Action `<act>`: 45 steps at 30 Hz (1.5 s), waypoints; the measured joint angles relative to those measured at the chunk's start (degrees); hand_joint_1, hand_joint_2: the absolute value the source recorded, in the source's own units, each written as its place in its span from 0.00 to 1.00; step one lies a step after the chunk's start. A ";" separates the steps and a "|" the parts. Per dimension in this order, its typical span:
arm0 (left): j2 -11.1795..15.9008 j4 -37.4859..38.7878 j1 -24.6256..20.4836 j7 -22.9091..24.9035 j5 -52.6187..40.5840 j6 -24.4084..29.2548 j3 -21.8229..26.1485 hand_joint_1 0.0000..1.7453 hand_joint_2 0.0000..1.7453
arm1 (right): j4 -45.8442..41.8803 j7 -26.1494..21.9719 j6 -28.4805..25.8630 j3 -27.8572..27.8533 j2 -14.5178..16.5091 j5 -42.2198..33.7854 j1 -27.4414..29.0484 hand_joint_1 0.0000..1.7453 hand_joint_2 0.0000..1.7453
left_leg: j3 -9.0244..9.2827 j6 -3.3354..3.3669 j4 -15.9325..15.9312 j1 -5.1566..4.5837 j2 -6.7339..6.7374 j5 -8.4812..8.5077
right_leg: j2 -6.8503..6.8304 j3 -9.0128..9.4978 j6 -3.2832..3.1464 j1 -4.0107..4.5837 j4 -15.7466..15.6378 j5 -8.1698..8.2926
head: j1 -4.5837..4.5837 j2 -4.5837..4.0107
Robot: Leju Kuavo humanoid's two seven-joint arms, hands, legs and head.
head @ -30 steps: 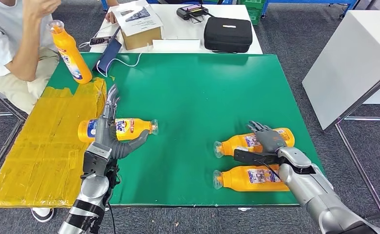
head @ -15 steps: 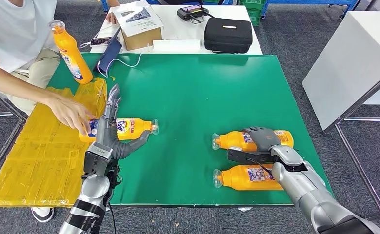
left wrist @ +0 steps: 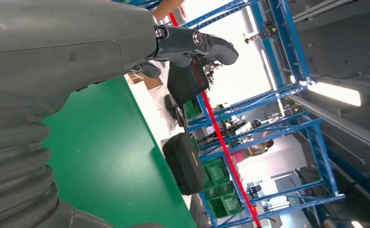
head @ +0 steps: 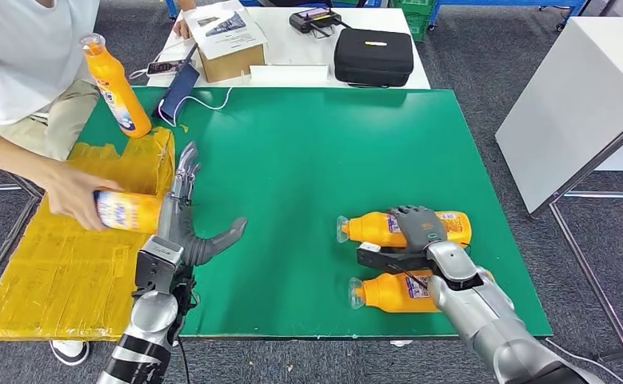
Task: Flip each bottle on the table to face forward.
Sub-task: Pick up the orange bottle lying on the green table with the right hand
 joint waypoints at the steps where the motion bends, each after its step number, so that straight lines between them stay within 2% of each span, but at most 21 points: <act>1: 0.00 -0.29 0.20 0.12 -0.07 -0.07 -0.01 0.00 1.00 | -1.51 0.07 -1.16 -0.63 0.50 0.33 0.70 1.00 1.00 | -0.03 0.01 0.00 0.00 -0.01 0.00 | -0.01 -0.02 0.00 0.00 0.00 0.00 | 0.00 0.00; 5: -0.02 -0.94 0.72 0.50 -0.11 -0.47 -0.10 0.00 1.00 | -9.58 -0.26 -8.36 -4.63 2.89 1.00 3.93 1.00 1.00 | -0.16 0.01 0.00 0.00 -0.03 0.00 | -0.04 -0.13 0.01 0.00 0.01 -0.02 | 0.00 0.00; 9: -0.13 -1.03 0.81 0.60 -0.11 -0.47 -0.20 0.00 1.00 | -16.76 -1.52 -12.18 -8.18 4.68 0.27 6.26 1.00 1.00 | -0.27 0.01 0.00 -0.01 -0.04 -0.01 | -0.04 -0.25 0.01 -0.01 0.00 -0.04 | 0.02 0.00; 13: -0.15 -1.02 0.75 0.60 -0.38 -0.49 -0.63 0.00 1.00 | -23.13 -5.48 -17.26 -11.16 6.56 -3.47 8.96 1.00 1.00 | -0.33 0.01 0.00 -0.02 -0.05 -0.01 | -0.05 -0.30 0.01 -0.02 0.00 -0.04 | 0.02 0.00; 16: -0.15 -0.95 0.48 0.60 -0.72 -0.47 -1.25 0.00 1.00 | -27.40 -8.52 -18.89 -12.79 8.08 -8.10 10.57 1.00 1.00 | -0.33 0.00 0.00 -0.02 -0.04 -0.01 | -0.05 -0.31 0.02 -0.02 0.00 -0.04 | 0.02 0.00; 23: -0.17 -0.32 -0.17 0.60 -1.40 -0.36 -3.21 0.00 1.00 | -33.17 -13.71 -12.77 -13.88 11.32 -21.08 13.32 1.00 1.00 | -0.33 0.00 0.00 -0.01 -0.02 -0.01 | -0.02 -0.34 0.01 -0.01 0.00 -0.04 | 0.01 0.00; 39: -0.28 0.08 -0.35 0.60 -1.51 -0.30 -4.07 0.00 1.00 | -35.33 -14.17 -11.77 -14.56 12.82 -22.20 14.43 1.00 1.00 | -0.35 0.00 0.00 -0.01 -0.02 -0.01 | -0.03 -0.34 0.01 -0.01 0.00 -0.04 | 0.01 0.00; 45: -0.31 0.22 -0.56 0.60 -1.88 0.19 -4.59 0.00 1.00 | -34.97 -16.70 -5.30 -14.28 14.13 -28.50 14.42 1.00 1.00 | -0.36 0.00 0.00 -0.01 -0.02 -0.02 | -0.03 -0.34 0.01 -0.01 0.00 -0.04 | 0.02 0.00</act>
